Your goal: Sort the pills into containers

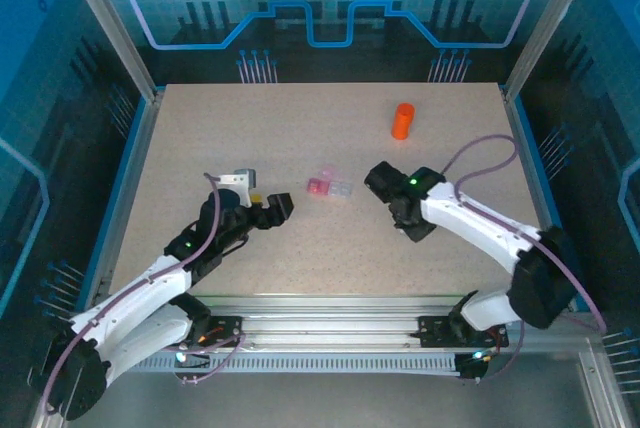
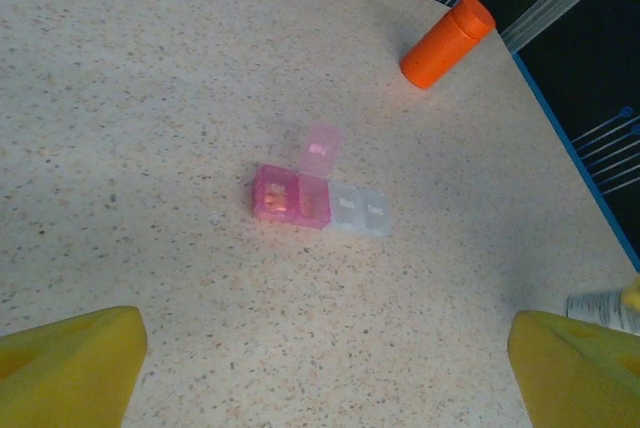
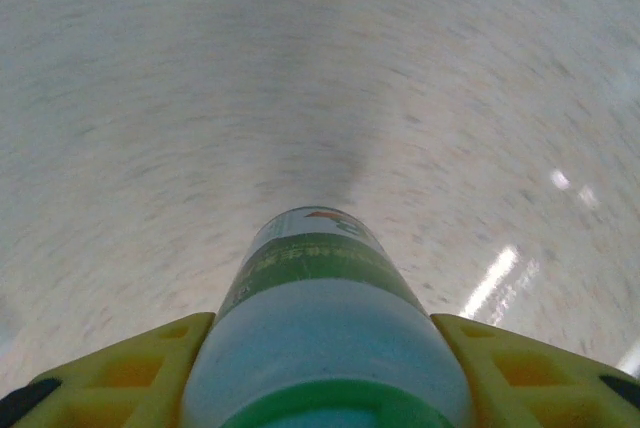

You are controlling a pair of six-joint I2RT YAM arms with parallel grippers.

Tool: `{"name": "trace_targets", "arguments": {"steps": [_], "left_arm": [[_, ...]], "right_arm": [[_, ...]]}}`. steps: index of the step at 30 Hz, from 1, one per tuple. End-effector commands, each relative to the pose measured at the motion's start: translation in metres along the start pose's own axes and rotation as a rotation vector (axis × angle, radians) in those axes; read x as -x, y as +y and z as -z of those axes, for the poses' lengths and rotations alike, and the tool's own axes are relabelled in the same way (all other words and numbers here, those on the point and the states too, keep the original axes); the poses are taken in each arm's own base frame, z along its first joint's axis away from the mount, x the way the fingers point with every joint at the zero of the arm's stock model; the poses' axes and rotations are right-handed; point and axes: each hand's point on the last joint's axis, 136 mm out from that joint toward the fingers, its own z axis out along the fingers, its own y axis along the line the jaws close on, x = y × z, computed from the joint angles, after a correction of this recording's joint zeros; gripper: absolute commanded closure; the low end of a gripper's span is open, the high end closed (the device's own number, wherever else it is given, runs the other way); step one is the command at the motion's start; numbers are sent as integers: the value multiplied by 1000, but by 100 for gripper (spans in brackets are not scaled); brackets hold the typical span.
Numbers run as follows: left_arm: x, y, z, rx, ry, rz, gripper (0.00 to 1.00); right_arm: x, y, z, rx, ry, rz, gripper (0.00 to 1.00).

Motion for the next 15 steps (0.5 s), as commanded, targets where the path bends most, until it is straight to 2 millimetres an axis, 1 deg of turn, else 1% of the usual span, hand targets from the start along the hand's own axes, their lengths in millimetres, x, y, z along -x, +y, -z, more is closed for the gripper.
{"name": "trace_targets", "arguments": {"steps": [1,3,6,8,11,13,15], "left_arm": [[-3,-18,-3,-101,10,-8,6],[-3,-26,-4,-142,17,-27,7],[-5,-39,-4,-207,26,-59,8],[-6,-46,-4,-251,19,-94,8],[-10,-58,-4,-329,11,-167,9],[-13,-64,-5,-375,16,-212,9],[-21,-75,-4,-455,29,-264,10]], "right_arm": [[22,53,45,325,-133,443,63],[20,72,67,469,-157,638,63],[21,87,93,576,-197,902,63],[14,100,107,672,-230,1121,65],[0,110,122,784,-262,1424,71],[-11,112,130,865,-267,1592,74],[-28,109,141,981,-241,1747,74]]}}
